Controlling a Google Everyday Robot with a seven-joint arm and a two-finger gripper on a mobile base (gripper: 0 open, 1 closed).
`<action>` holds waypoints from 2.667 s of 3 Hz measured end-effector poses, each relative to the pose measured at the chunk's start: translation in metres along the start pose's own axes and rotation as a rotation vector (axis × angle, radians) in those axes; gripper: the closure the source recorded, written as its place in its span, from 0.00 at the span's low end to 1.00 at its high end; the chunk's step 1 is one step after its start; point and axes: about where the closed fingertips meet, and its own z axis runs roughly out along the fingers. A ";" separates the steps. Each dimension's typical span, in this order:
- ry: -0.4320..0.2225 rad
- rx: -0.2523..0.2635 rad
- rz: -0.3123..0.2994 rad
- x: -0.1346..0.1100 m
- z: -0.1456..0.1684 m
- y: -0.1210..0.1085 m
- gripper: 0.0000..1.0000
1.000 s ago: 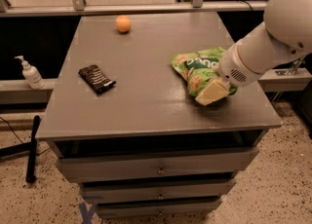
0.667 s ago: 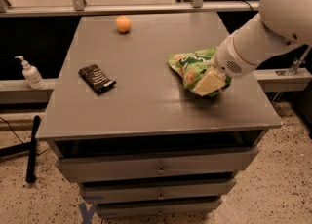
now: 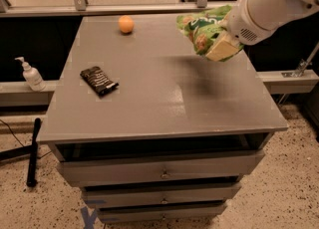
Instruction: Move green rice chip bag near orange
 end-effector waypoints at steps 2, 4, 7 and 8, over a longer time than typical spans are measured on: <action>-0.048 0.060 -0.015 -0.013 0.016 -0.027 1.00; -0.165 0.179 -0.054 -0.071 0.095 -0.125 1.00; -0.200 0.111 -0.187 -0.137 0.192 -0.134 1.00; -0.187 0.085 -0.221 -0.143 0.213 -0.129 1.00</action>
Offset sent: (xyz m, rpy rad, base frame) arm 0.1140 0.0151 0.0220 0.0721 -0.2658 0.0128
